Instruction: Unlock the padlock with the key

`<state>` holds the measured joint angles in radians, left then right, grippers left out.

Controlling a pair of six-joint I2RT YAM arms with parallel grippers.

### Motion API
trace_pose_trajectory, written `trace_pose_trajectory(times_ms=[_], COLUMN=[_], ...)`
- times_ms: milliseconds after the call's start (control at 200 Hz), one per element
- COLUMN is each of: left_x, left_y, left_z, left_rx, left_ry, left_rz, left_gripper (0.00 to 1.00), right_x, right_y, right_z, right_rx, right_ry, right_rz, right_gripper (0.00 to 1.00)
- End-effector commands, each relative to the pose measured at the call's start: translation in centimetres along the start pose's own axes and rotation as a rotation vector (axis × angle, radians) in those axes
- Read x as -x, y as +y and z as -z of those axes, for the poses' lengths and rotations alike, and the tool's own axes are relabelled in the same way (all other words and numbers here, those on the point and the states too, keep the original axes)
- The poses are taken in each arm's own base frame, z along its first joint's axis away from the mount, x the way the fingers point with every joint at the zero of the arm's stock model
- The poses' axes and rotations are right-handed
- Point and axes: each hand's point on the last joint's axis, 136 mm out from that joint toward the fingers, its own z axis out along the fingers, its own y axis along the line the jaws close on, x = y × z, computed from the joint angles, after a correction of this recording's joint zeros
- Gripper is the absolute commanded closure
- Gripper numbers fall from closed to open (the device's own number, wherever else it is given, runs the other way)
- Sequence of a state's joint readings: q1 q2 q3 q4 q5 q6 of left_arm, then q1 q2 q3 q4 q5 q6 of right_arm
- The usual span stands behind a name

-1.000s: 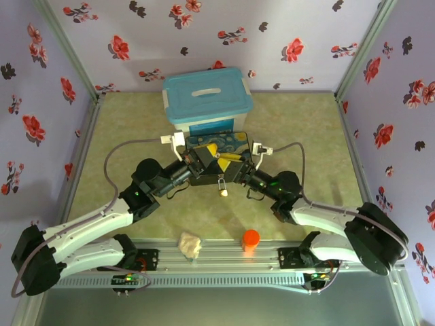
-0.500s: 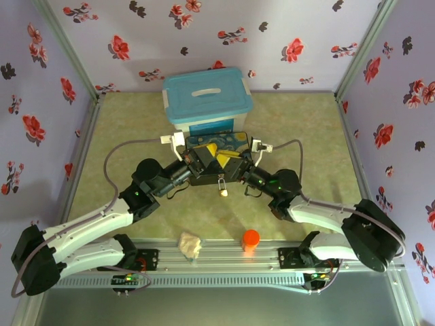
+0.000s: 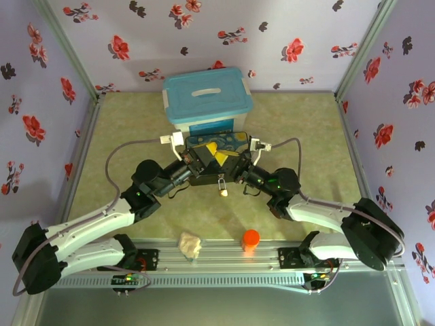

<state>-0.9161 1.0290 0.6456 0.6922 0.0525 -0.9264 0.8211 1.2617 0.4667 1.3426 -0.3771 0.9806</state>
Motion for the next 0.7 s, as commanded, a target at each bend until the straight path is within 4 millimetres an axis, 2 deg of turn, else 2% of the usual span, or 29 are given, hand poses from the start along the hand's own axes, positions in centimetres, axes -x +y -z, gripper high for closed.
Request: trace_pose_trajectory(times_ms=[0,170,270,300,365,395,440,500,625,695], left_x=[0.4,0.4,0.4,0.4,0.6,0.8,0.9,1.2,0.6,-0.3], left_y=[-0.6,-0.5,0.9,1.1,1.4,1.5,2.1,3.0,5.8,7.2], left_z=[0.1,0.4,0.7,0.9,1.2,1.4,1.8,2.2,3.1,3.3], left_rx=[-0.042,-0.042,0.027,0.045,0.063,0.076,0.120,0.190,0.379,0.467], left_ry=[-0.033,-0.042,-0.048,-0.048,-0.053,-0.059,-0.063,-0.064,0.008,0.085], left_rz=[0.014,0.015,0.010,-0.001,-0.027,-0.036,-0.049,-0.073,-0.140,-0.187], left_gripper=[1.00,1.00,1.00,0.89,0.48,0.36,0.25,0.18,0.17,0.16], right_x=[0.3,0.4,0.3,0.3,0.2,0.0,-0.3,-0.7,-1.7,-2.3], right_y=[1.3,1.1,0.7,0.6,0.2,-0.1,-0.8,-2.1,-5.7,-8.7], right_z=[-0.3,-0.1,0.2,0.3,0.6,0.8,1.0,1.4,2.7,4.5], right_rx=[0.051,0.040,0.024,0.020,0.002,-0.012,-0.051,-0.118,-0.347,-0.558], right_ry=[-0.008,-0.016,-0.024,-0.027,-0.031,-0.028,-0.020,-0.003,0.057,0.114], right_rz=[0.020,0.022,0.025,0.024,0.024,0.023,0.020,0.023,0.039,0.063], right_gripper=[0.90,0.98,1.00,1.00,1.00,1.00,1.00,1.00,1.00,1.00])
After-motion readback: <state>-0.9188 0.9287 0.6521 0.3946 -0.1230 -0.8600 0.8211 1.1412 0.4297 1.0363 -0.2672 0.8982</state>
